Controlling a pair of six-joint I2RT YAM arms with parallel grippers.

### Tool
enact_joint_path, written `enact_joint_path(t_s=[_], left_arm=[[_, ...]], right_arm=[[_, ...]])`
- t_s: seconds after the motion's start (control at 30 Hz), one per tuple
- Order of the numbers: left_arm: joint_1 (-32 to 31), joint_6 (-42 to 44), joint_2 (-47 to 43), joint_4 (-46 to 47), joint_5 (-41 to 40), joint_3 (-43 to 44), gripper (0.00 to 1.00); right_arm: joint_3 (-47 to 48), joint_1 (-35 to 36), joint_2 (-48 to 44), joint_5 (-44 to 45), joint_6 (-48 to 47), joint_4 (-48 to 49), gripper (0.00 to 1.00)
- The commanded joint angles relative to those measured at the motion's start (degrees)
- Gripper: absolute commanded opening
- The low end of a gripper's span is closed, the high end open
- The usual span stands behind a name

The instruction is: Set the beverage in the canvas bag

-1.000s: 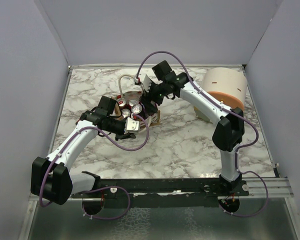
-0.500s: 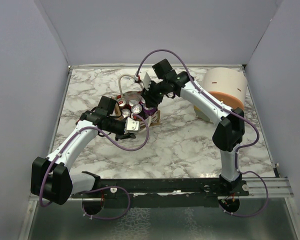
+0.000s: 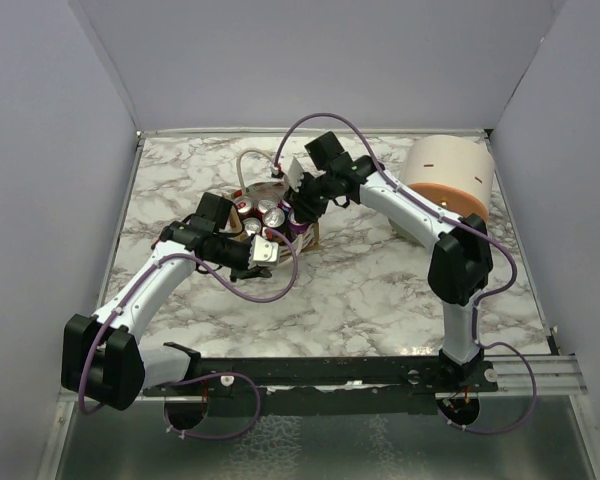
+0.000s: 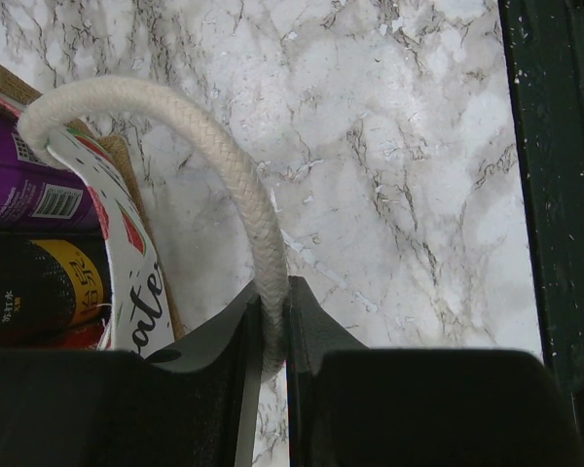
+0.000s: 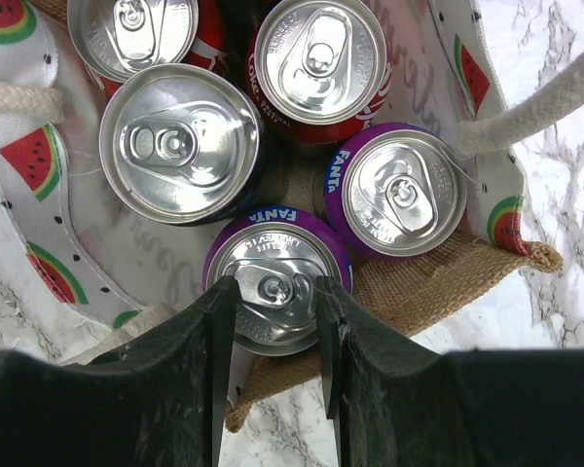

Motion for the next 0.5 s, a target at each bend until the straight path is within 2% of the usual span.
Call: enact_joint_path(t_s=[0.0, 0.47], left_arm=[[0.0, 0.6, -0.9, -2.5, 3.4, -0.4, 0.15], [0.1, 0.0, -0.8, -3.6, 6.1, 1.8, 0.14]], right_arm=[[-3.3, 0.0, -1.3, 3.0, -0.8, -0.8, 0.37], [-4.5, 0.0, 0.1, 5.9, -2.6, -1.2, 0.38]])
